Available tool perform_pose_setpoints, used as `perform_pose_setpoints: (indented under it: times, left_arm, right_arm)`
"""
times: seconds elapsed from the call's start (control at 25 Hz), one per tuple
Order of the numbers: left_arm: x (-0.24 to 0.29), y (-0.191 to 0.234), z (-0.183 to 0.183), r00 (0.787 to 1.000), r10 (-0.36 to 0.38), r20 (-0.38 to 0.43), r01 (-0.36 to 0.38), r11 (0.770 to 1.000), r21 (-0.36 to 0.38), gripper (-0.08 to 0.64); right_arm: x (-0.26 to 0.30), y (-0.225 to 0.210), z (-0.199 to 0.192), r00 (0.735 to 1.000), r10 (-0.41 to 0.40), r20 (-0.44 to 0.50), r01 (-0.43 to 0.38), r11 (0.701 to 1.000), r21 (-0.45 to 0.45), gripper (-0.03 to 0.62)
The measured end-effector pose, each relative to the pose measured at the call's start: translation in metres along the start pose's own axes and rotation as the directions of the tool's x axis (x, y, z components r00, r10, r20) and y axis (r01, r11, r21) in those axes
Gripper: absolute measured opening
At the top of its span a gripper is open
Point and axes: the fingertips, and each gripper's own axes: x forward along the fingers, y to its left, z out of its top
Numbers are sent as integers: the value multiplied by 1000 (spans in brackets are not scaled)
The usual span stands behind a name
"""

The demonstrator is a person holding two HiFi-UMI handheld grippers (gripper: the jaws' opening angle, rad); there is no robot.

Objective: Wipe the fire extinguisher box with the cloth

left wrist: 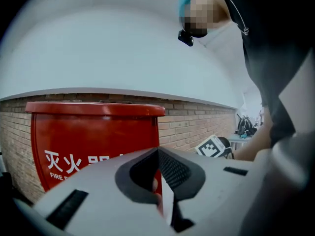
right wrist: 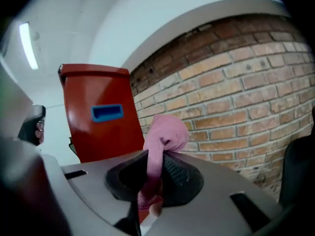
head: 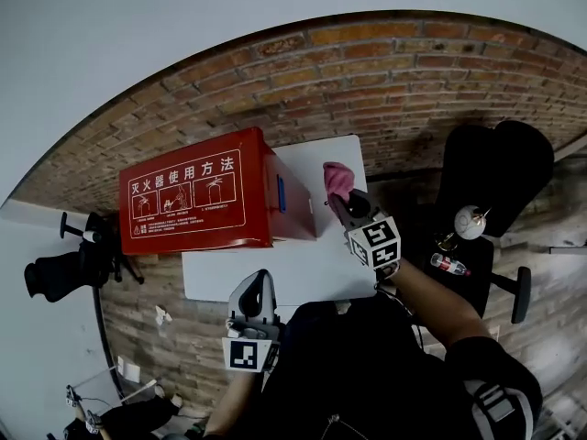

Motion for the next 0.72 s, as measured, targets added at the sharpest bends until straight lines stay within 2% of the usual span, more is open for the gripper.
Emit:
perform_pose_setpoints:
  times: [0.2, 0.4, 0.56, 0.72]
  left_arm:
    - [1, 4, 16, 995, -76, 69, 76, 997, 2, 49]
    - [-9, 10, 24, 986, -131, 105, 131, 991, 4, 48]
    - [-15, 15, 28, 978, -165, 128, 165, 986, 12, 48]
    - [-20, 17, 31, 971, -194, 139, 195, 981, 7, 48]
  right_arm:
    - [-57, 49, 48, 993, -29, 113, 42, 993, -114, 69]
    - [-100, 100, 76, 979, -46, 196, 96, 963, -253, 69]
    - [-119, 132, 85, 974, -44, 222, 108, 953, -284, 69]
    - [-128, 160, 85, 977, -37, 209, 107, 936, -336, 69]
